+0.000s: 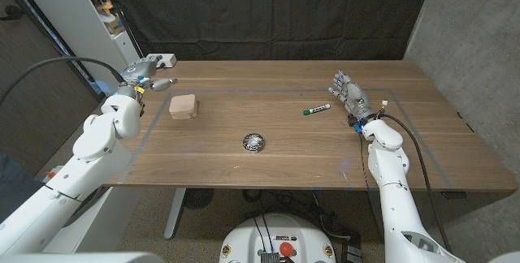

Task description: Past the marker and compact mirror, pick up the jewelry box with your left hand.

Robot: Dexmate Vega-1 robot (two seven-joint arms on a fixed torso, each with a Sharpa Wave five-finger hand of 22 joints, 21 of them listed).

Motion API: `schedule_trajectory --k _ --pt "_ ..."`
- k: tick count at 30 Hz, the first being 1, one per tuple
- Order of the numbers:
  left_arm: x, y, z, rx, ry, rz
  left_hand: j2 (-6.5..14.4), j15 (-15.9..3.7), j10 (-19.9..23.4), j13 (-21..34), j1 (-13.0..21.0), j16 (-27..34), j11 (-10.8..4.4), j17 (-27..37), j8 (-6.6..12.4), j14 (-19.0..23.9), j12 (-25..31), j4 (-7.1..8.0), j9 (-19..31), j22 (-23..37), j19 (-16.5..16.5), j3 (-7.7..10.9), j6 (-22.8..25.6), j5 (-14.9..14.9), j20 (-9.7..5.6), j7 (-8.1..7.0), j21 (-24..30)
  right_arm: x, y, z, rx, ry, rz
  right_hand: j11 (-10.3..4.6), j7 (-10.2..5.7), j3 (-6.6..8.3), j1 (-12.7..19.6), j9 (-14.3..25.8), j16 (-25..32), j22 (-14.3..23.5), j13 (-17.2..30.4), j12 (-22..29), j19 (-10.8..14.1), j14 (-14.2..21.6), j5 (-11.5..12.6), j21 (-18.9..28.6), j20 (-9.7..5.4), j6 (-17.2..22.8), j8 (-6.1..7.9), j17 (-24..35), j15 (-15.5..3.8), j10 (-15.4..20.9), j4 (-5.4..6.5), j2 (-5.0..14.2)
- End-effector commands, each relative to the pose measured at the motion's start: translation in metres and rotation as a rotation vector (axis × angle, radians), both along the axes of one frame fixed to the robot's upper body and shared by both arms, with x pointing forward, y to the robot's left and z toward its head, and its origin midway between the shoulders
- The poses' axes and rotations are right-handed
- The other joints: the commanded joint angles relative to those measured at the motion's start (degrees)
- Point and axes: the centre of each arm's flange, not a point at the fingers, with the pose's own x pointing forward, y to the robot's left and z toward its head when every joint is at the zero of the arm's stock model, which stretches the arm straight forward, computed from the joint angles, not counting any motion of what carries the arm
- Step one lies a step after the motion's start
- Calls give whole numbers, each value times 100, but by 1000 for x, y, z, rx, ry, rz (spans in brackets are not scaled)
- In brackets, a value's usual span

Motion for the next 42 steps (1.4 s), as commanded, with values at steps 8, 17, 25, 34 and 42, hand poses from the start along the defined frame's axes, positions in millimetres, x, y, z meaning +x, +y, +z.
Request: schedule_trajectory --k 8,17,25,34,42 --pt "13 0 3 20 87 35 -96 57 21 19 125 17 7 32 -3 59 34 16 33 -1 36 -11 13 37 119 -41 -13 4 -1 1 -6 3 -5 -1 -37 8 -11 31 32 27 14 -14 25 40 50 27 22 56 36 13 3 63 -22 53" --pt "21 -1 8 23 137 67 -188 55 106 29 125 13 25 40 5 62 65 63 36 5 58 -66 71 34 142 -30 -27 4 -3 1 -4 6 -10 -3 -36 7 -12 31 32 27 14 -14 26 45 50 28 24 53 34 13 11 65 -26 55" --pt "27 -2 11 32 179 87 -229 44 142 36 119 18 33 43 32 89 77 96 38 10 83 -101 184 36 146 -39 -32 6 -3 2 -4 7 -12 7 -43 9 -9 31 32 27 14 -11 29 51 50 29 28 53 34 12 -7 75 -32 58" --pt "33 -3 10 27 210 115 -295 140 -30 47 93 -11 154 53 -37 18 7 142 41 22 107 -168 73 48 157 -78 -45 8 -2 4 -6 7 -14 1 -41 10 -10 31 32 27 14 -10 35 55 50 31 24 52 34 12 2 81 -35 66" --pt "40 1 9 31 227 113 -320 164 -89 51 78 -19 167 57 -57 -14 -15 157 43 26 126 -196 36 54 159 -93 -46 9 1 3 -13 15 -14 6 -43 11 -11 31 33 27 14 -10 40 60 50 33 19 52 34 13 0 84 -37 72"
